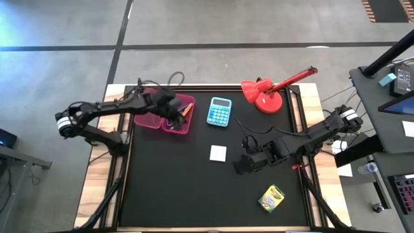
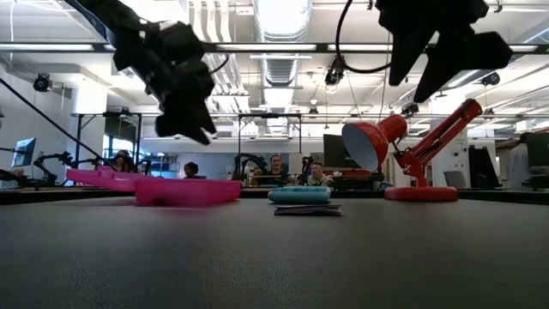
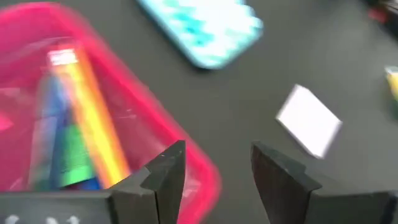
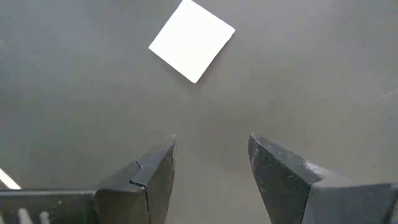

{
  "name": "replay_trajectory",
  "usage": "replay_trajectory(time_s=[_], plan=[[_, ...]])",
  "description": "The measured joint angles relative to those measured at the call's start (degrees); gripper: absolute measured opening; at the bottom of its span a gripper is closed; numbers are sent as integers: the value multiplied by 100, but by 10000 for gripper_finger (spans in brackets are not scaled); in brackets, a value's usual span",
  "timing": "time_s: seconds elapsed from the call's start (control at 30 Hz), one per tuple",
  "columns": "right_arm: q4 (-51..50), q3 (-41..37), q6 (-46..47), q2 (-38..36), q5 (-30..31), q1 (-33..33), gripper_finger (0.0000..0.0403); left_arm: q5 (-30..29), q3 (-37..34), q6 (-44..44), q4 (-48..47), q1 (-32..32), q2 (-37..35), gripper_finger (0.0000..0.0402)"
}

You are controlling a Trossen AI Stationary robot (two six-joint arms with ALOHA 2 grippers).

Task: Pack school essentials
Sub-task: Put the pink sticky notes into the pink supply box

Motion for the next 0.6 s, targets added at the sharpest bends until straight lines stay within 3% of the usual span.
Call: replay_trajectory(time_s=[0.17, 0.33, 0.6], plan=[[571, -276, -294, 0, 10, -59, 189, -62, -144, 429, 436, -1177, -122, 163], [1458, -769, -656, 0, 14, -170, 189, -1028, -195, 474, 1128, -2173, -21, 163], [3788, -1778, -627, -11, -51, -198, 189, -1220, -208, -1133, 1957, -2795, 381, 163]])
